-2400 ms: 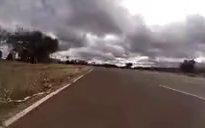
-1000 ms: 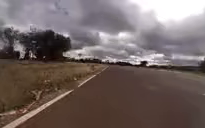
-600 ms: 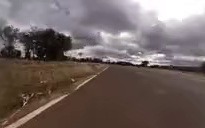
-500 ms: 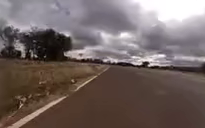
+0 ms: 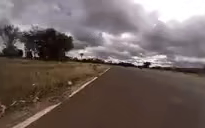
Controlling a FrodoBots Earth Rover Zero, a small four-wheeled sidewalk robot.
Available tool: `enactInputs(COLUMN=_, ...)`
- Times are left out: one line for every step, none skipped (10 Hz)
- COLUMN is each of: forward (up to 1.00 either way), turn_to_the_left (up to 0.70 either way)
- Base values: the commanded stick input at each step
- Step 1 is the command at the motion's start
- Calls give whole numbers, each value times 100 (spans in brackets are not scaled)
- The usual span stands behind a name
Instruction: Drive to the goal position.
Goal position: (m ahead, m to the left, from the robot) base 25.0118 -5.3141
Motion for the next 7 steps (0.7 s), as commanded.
enactInputs(forward=85, turn_to_the_left=4)
enactInputs(forward=85, turn_to_the_left=4)
enactInputs(forward=85, turn_to_the_left=4)
enactInputs(forward=85, turn_to_the_left=4)
enactInputs(forward=85, turn_to_the_left=4)
enactInputs(forward=85, turn_to_the_left=4)
enactInputs(forward=85, turn_to_the_left=4)
